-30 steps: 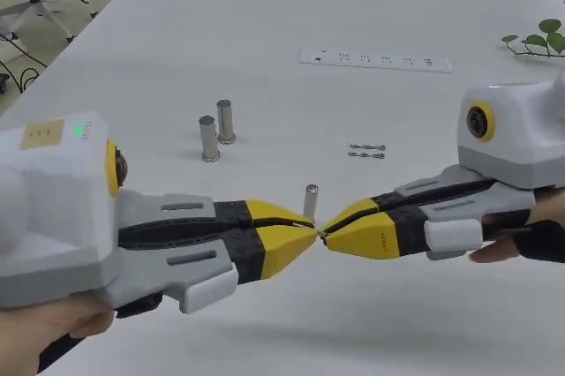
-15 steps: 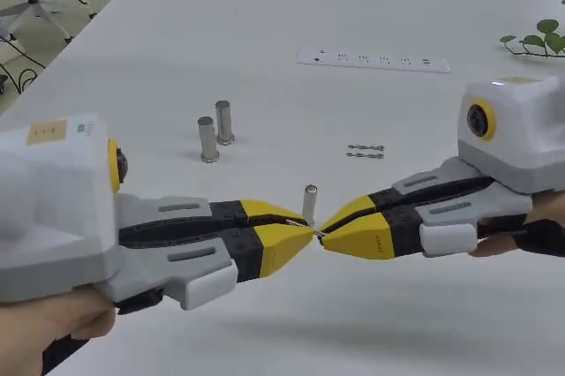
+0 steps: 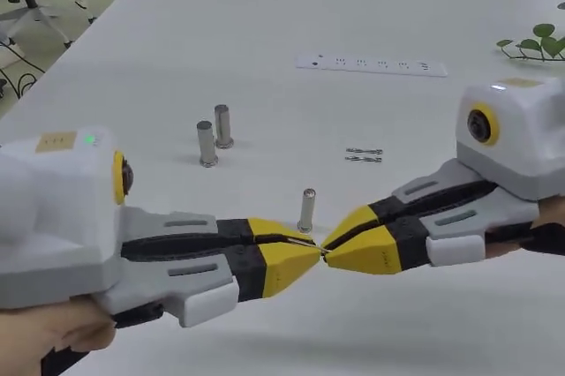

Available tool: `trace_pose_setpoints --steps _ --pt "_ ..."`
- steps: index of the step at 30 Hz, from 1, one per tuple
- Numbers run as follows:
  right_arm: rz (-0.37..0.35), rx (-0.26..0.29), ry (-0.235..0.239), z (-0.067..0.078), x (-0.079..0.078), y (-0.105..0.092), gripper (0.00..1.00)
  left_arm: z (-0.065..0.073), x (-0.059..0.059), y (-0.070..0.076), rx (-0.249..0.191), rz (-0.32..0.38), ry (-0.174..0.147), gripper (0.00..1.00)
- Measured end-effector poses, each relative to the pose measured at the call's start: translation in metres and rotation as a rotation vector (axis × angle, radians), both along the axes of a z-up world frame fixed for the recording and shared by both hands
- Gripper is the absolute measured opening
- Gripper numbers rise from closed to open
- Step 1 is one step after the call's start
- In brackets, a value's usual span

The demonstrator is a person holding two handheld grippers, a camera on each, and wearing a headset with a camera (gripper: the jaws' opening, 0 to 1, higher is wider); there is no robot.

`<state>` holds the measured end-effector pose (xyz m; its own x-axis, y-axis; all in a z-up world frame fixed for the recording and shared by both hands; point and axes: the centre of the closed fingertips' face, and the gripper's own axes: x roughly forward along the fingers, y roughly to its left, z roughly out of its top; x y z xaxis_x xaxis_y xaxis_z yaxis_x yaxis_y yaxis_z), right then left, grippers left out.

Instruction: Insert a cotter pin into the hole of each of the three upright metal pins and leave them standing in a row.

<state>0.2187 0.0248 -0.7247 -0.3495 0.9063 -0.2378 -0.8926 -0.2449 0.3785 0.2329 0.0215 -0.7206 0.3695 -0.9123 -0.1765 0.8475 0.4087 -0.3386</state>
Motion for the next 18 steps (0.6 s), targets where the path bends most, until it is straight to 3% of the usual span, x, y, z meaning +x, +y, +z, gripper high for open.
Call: trace_pose_setpoints --steps 18 --pt "-0.012 -0.021 -0.023 -0.0033 0.0017 0.0009 0.05 0.0018 0.0019 -0.0014 0.001 0.014 -0.047 0.00"
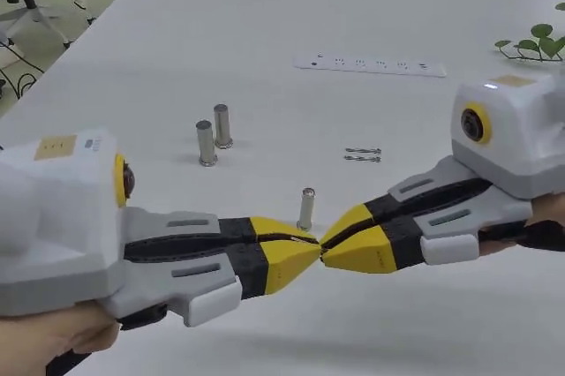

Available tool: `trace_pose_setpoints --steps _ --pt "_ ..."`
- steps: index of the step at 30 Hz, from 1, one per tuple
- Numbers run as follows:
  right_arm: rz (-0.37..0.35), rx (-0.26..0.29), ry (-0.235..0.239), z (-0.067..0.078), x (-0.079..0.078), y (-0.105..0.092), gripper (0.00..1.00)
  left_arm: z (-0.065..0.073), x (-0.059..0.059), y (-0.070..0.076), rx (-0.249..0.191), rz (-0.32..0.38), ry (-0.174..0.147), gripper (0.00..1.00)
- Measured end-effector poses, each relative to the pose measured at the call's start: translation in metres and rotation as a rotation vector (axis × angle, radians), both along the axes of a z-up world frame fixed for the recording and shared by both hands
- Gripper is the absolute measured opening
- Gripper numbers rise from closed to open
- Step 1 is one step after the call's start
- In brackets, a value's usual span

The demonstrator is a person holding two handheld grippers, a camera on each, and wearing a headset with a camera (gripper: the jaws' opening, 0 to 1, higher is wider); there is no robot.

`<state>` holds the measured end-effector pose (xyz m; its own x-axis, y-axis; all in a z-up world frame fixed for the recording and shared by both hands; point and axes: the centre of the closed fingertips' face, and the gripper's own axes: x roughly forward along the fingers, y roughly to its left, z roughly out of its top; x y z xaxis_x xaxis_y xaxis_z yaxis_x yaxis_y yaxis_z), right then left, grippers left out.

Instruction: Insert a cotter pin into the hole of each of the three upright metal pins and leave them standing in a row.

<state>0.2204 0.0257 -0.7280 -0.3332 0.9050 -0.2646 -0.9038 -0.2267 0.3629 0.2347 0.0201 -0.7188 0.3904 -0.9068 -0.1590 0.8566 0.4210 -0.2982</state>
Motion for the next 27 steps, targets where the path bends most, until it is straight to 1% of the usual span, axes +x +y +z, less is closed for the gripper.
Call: trace_pose_setpoints --steps 4,7,9,14,19,22,26,27 --pt "-0.003 -0.036 -0.013 -0.0081 0.0012 -0.0023 0.08 0.0019 0.0013 0.0006 -0.006 0.001 -0.004 0.00" --pt "-0.007 -0.027 -0.002 -0.0066 0.0015 -0.0021 0.08 -0.0003 0.0017 0.0016 0.010 -0.002 -0.007 0.00" --pt "-0.010 -0.022 0.000 -0.0054 0.0026 -0.0016 0.08 -0.0022 0.0005 0.0012 0.015 -0.009 -0.002 0.00" --pt "0.001 -0.023 0.003 -0.0045 0.0012 -0.0007 0.08 -0.0064 -0.0011 -0.0003 0.033 -0.016 -0.004 0.00" --pt "0.010 -0.027 0.012 -0.0063 -0.0013 0.0007 0.08 -0.0060 -0.0018 -0.0014 0.031 -0.019 -0.009 0.00" --pt "0.013 -0.020 0.018 -0.0063 -0.0023 0.0019 0.06 -0.0069 -0.0017 -0.0012 0.034 -0.021 -0.006 0.00" --pt "0.018 -0.021 0.015 -0.0067 -0.0028 0.0021 0.05 -0.0069 -0.0021 -0.0007 0.034 -0.022 -0.008 0.00" --pt "0.020 -0.018 0.007 -0.0065 -0.0028 0.0021 0.05 -0.0069 -0.0020 -0.0005 0.033 -0.021 -0.009 0.00"
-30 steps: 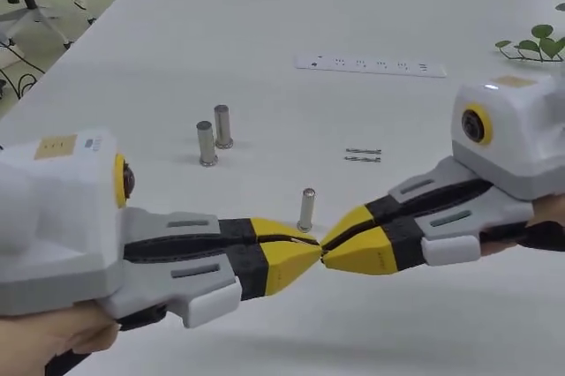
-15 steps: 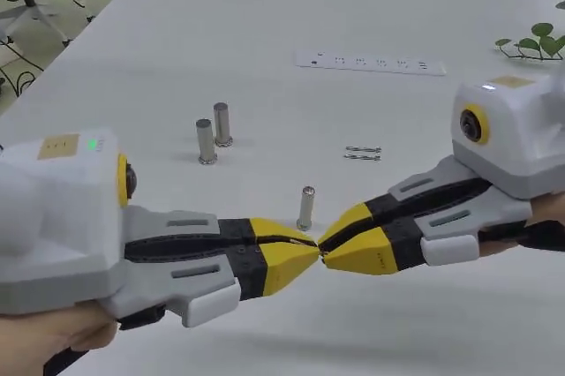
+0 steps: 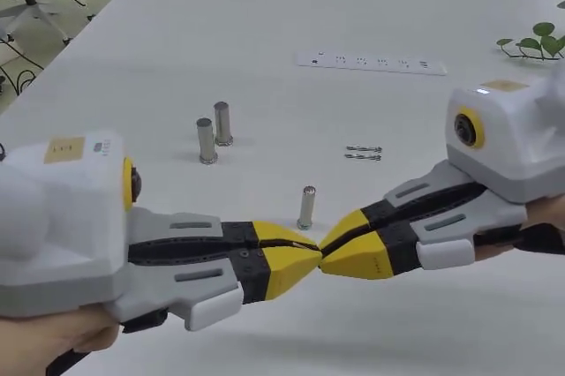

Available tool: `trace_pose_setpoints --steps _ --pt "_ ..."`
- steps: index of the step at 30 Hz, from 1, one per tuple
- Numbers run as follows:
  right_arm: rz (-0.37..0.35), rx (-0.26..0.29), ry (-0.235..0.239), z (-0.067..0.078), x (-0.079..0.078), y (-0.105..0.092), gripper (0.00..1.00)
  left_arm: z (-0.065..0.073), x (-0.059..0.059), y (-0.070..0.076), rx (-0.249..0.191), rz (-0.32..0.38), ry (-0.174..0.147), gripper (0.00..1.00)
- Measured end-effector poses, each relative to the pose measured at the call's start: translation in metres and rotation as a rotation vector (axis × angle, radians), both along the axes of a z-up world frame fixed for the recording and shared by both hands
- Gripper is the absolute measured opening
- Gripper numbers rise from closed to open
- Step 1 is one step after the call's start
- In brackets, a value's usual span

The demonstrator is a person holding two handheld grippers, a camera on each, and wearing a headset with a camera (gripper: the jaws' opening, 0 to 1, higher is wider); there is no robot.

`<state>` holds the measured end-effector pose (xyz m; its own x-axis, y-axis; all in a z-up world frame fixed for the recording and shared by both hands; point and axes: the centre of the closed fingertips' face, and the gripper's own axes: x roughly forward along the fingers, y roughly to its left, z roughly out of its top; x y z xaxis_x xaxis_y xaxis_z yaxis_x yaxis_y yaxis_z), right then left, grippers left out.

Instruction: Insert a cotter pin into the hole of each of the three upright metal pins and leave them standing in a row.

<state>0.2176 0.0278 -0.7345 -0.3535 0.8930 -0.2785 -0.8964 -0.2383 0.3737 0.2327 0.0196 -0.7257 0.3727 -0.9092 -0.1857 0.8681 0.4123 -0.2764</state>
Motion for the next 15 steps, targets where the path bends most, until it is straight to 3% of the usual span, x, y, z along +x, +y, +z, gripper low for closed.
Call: trace_pose_setpoints --steps 10,15 --pt "0.008 -0.040 -0.053 -0.003 0.001 -0.002 0.03 -0.003 0.004 0.000 0.006 0.024 -0.012 0.03" --pt "-0.003 -0.060 -0.075 -0.002 0.007 -0.005 0.03 -0.008 0.011 0.004 0.031 0.072 -0.020 0.13"
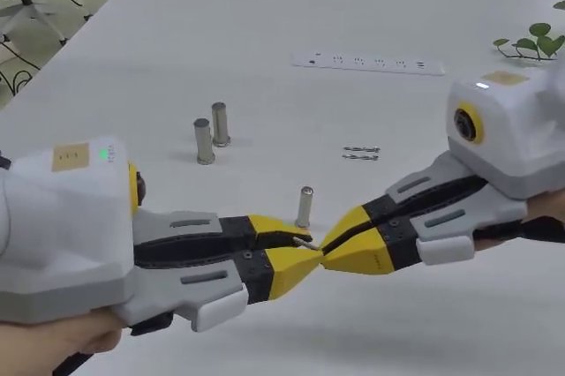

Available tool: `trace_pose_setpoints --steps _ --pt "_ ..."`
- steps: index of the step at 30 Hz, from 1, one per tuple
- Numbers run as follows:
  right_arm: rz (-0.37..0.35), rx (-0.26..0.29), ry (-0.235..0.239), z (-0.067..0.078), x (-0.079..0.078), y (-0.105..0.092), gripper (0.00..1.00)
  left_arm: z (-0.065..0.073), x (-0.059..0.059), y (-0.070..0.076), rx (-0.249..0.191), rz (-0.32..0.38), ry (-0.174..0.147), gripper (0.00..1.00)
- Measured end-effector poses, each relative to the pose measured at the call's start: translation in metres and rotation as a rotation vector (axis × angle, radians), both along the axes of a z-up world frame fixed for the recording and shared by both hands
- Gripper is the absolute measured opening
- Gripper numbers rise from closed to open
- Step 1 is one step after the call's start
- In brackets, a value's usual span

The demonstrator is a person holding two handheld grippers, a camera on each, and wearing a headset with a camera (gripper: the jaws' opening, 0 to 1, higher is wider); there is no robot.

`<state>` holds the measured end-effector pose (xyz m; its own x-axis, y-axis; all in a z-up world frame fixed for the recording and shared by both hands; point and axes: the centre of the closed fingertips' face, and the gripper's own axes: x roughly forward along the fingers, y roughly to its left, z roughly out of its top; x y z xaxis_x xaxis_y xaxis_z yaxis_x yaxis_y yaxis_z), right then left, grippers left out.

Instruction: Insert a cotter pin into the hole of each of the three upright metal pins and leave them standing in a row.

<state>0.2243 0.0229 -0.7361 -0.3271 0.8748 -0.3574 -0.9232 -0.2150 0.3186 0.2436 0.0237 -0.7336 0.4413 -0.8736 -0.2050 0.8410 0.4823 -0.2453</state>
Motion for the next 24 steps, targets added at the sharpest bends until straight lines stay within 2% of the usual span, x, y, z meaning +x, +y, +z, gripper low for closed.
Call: trace_pose_setpoints --steps 7,14,19,24 --pt "-0.037 -0.077 -0.056 -0.007 0.017 -0.009 0.03 -0.003 0.008 0.007 0.012 0.068 -0.012 0.25" --pt "-0.053 -0.177 -0.140 -0.019 0.035 -0.018 0.03 -0.009 0.018 0.015 0.051 0.130 -0.019 0.28" --pt "-0.066 -0.243 -0.181 -0.030 0.047 -0.023 0.03 -0.014 0.032 0.023 0.086 0.185 -0.023 0.29" --pt "-0.078 -0.276 -0.190 -0.037 0.056 -0.025 0.03 -0.021 0.044 0.027 0.122 0.225 -0.017 0.29"
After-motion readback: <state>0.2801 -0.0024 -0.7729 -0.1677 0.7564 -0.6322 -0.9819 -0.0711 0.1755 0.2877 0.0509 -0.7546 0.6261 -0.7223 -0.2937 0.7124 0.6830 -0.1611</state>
